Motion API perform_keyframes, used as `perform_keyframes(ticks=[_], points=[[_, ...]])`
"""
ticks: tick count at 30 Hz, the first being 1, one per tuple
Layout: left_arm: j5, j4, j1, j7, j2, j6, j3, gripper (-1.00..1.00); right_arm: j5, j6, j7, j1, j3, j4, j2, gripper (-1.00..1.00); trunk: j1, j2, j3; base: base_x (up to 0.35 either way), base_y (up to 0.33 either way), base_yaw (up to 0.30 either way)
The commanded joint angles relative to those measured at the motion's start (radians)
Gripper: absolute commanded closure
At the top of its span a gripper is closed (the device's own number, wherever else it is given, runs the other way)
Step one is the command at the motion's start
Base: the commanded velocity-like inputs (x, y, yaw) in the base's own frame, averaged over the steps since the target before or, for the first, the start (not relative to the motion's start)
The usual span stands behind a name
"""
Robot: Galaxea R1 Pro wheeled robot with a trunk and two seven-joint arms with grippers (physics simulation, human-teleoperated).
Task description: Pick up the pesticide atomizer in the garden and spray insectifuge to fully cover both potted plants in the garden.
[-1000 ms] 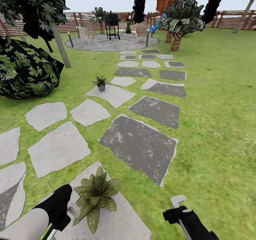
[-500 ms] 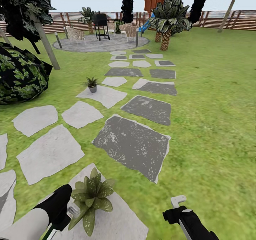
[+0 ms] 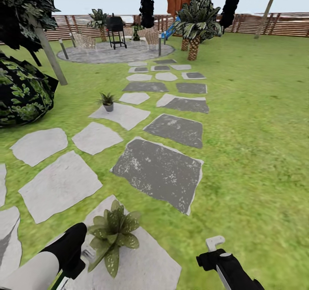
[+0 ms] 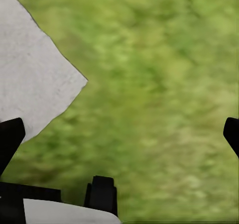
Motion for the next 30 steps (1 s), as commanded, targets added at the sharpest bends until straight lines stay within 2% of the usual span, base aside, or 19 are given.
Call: perform_keyframes(ticks=[1, 8, 25, 30], points=[[-0.009, -0.002, 0.0, -0.01, 0.001, 0.001, -0.005, 1.0, 0.008, 0.006, 0.005, 0.0, 0.002, -0.002, -0.001, -1.0, 0.0, 0.0, -0.001, -0.15, 0.237, -0.02], [-0.009, -0.002, 0.0, -0.01, 0.001, 0.001, -0.005, 1.0, 0.008, 0.006, 0.005, 0.0, 0.002, -0.002, -0.001, -1.0, 0.0, 0.0, 0.001, -0.094, 0.207, -0.221], [-0.009, -0.002, 0.0, -0.01, 0.001, 0.001, -0.005, 1.0, 0.008, 0.006, 0.005, 0.0, 0.002, -0.002, -0.001, -1.0, 0.0, 0.0, 0.01, -0.003, 0.006, -0.29], [-0.009, -0.002, 0.0, -0.01, 0.001, 0.001, -0.007, 1.0, 0.008, 0.006, 0.005, 0.0, 0.002, -0.002, -0.001, -1.0, 0.0, 0.0, 0.011, -0.068, 0.121, -0.057]])
